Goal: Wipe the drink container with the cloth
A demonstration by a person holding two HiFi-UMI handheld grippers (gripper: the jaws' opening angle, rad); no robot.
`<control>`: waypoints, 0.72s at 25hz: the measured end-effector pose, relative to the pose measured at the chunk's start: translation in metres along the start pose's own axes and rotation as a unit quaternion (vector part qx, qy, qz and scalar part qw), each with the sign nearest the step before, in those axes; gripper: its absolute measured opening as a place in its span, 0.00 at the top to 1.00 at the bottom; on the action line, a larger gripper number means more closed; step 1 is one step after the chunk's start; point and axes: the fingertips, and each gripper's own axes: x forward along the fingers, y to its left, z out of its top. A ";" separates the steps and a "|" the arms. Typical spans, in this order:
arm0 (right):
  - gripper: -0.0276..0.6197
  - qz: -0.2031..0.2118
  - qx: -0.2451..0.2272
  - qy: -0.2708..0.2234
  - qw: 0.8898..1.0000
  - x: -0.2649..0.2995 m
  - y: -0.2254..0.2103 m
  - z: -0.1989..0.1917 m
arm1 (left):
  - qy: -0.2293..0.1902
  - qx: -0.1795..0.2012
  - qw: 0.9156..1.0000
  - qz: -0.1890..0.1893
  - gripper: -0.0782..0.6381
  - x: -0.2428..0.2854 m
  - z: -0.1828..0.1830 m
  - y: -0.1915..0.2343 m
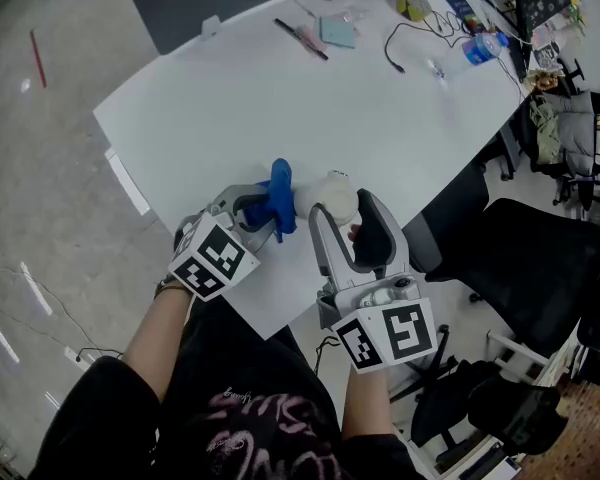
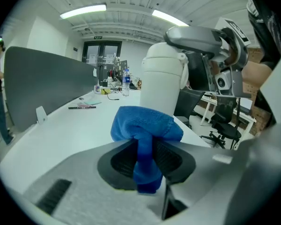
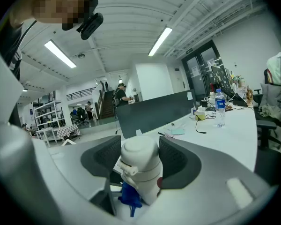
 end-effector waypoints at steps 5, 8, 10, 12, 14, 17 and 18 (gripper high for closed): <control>0.55 0.009 0.001 0.004 1.000 -0.002 -0.001 -0.001 | -0.030 -0.002 0.999 0.010 0.76 -0.026 0.029 -0.002; 0.55 0.014 0.003 0.003 1.000 -0.003 0.000 -0.002 | -0.056 0.011 0.998 0.019 0.76 -0.047 0.054 -0.006; 0.54 0.017 0.005 0.002 1.000 -0.004 0.000 -0.001 | -0.072 0.028 0.997 0.017 0.76 -0.060 0.074 -0.012; 0.54 0.021 0.008 0.001 1.000 -0.003 0.001 0.001 | -0.083 0.047 0.995 0.012 0.76 -0.067 0.090 -0.018; 0.54 0.022 0.011 0.000 1.000 -0.002 0.002 0.001 | -0.083 0.058 0.995 0.008 0.76 -0.066 0.096 -0.022; 0.54 0.023 0.016 -0.003 1.000 -0.001 0.003 0.003 | -0.077 0.059 0.995 0.008 0.76 -0.064 0.096 -0.023; 0.54 0.023 0.016 -0.003 1.000 0.000 0.004 0.004 | -0.081 0.059 0.995 0.008 0.76 -0.065 0.099 -0.022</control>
